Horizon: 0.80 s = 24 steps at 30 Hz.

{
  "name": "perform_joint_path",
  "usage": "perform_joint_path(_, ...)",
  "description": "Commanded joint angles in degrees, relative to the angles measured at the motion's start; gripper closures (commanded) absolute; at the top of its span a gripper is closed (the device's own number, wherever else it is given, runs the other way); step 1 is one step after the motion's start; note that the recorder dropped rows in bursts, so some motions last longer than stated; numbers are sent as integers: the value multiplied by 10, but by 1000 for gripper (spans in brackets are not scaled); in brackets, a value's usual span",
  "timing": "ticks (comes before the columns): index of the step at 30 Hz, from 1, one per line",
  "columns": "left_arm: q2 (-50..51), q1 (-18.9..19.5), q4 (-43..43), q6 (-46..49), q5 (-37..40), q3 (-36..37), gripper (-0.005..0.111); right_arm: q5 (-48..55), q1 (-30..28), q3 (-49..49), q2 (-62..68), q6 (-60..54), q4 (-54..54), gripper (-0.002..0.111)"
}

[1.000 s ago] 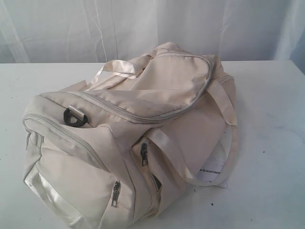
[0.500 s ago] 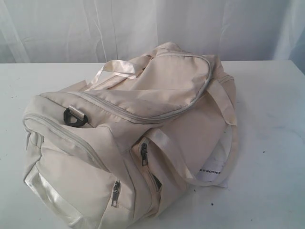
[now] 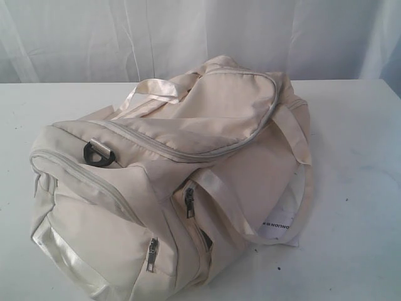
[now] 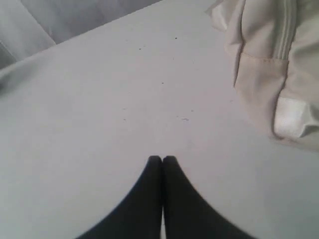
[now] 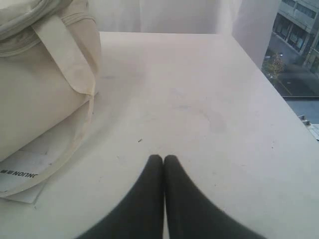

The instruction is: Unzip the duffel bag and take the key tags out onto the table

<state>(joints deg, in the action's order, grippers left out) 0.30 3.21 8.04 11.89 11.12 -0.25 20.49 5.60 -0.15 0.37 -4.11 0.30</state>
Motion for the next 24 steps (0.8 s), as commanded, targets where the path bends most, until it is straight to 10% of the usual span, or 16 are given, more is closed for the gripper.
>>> perform_joint_path(1,-3,1,57,59,-67,2,107,-4,-3,1,-4,-1,2,108)
perform_joint_path(21,-3,1,-18,-293,-685,2,107,-201,-3,1,-4,5,1,108)
perform_joint_path(24,-3,1,-31,-413,-680,-14,107,-291,-3,1,-4,16,1,108)
